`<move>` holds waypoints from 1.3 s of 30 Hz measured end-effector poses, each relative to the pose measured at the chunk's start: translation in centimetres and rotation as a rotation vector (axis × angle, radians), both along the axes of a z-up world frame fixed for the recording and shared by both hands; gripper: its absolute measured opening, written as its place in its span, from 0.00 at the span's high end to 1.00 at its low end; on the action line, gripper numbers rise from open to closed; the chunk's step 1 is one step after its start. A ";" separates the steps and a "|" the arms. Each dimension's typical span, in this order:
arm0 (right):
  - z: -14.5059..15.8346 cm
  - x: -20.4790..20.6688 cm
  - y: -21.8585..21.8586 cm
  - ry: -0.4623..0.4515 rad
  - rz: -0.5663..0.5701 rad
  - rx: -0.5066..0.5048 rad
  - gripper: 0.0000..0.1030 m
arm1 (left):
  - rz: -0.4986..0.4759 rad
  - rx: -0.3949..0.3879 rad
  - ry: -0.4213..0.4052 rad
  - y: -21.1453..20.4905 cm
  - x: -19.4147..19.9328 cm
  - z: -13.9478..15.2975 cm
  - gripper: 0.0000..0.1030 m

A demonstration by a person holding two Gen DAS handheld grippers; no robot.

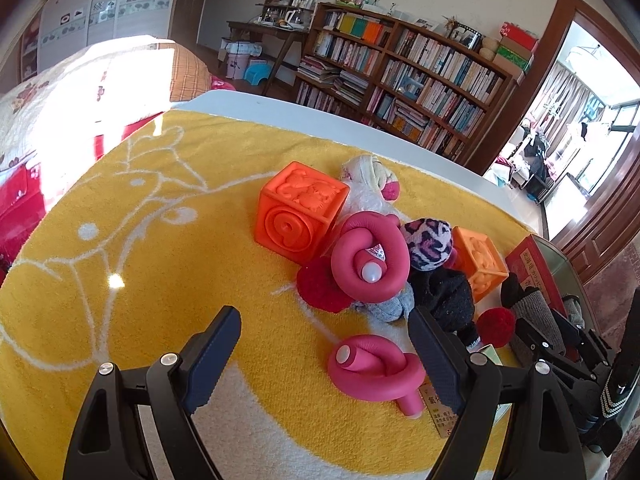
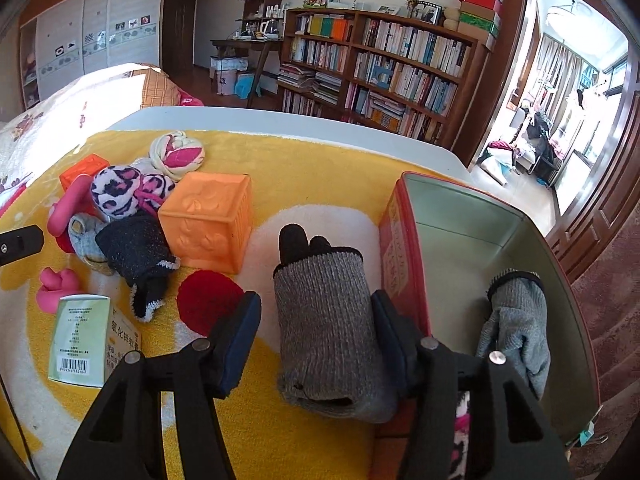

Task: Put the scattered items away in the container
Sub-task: 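Grasp the second grey knit glove with the right gripper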

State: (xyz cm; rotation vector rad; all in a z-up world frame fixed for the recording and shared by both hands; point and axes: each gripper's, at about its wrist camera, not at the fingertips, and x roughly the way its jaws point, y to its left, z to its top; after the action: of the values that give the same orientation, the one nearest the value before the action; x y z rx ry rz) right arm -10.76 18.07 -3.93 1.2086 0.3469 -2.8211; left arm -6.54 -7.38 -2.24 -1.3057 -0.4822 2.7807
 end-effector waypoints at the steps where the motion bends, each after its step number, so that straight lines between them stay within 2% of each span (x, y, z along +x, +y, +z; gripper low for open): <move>1: -0.3 -0.1 -0.3 -0.005 0.004 0.033 0.41 | 0.002 0.000 -0.002 0.0 0.0 0.0 0.15; 5: -1.6 -0.2 -1.7 -0.014 0.005 0.170 0.39 | 0.010 -0.001 -0.003 -0.2 0.0 -0.2 0.15; 7: -1.8 -0.1 -1.8 -0.011 0.001 0.190 0.39 | 0.017 0.004 -0.006 -0.5 0.0 -0.2 0.15; 12: -0.4 0.5 0.1 0.025 -0.027 0.048 0.61 | 0.050 0.027 -0.013 -1.6 -0.2 -0.3 0.15; 15: 0.4 1.1 1.1 0.045 -0.025 -0.068 0.68 | 0.061 0.018 -0.014 -2.1 -0.6 0.0 0.15; 21: 1.3 1.7 2.6 0.039 -0.008 -0.292 0.73 | 0.058 -0.064 -0.004 -2.4 -1.1 1.0 0.15; 29: 1.9 2.3 2.2 0.049 0.024 -0.338 0.73 | -0.051 -0.093 -0.007 0.3 -3.5 1.2 0.15; 35: 1.7 1.9 2.7 0.036 0.009 -0.350 0.73 | -0.062 0.002 -0.029 0.2 -4.9 0.9 0.15; 39: 1.7 1.9 3.1 0.039 0.000 -0.358 0.73 | -0.067 0.122 -0.055 -0.5 -5.0 0.7 0.15</move>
State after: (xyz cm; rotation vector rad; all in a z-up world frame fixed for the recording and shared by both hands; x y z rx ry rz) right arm -8.87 21.14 -2.22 1.0760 -0.1526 -2.7469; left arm -11.53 -7.84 -1.58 -1.3484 -0.5884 2.6226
